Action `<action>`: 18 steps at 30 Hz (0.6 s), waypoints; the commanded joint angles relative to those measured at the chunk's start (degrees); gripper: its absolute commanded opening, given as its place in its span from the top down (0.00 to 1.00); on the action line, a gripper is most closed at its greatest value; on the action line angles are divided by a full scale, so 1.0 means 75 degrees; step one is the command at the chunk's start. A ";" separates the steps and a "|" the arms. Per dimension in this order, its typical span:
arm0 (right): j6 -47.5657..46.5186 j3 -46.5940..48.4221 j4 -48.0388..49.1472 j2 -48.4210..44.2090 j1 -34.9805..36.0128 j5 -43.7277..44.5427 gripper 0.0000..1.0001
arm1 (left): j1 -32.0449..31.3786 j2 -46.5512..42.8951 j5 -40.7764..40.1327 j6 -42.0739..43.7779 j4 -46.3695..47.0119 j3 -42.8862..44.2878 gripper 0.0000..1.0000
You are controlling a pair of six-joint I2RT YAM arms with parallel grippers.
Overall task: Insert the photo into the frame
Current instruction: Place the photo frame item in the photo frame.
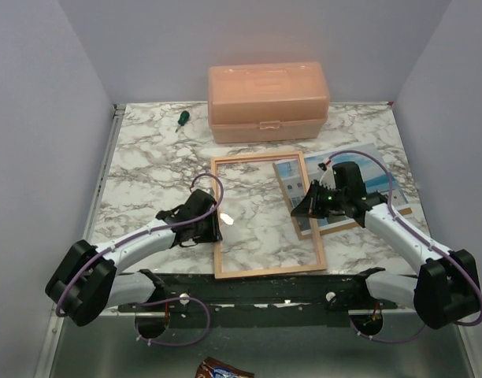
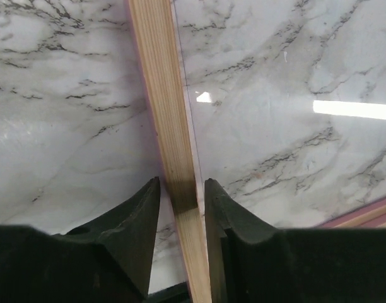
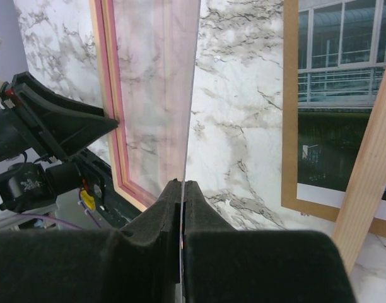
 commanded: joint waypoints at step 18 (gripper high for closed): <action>-0.0004 0.1134 0.0139 -0.0388 0.0064 -0.0432 0.99 | 0.1182 -0.0883 0.0784 0.0031 -0.0154 -0.0549 0.61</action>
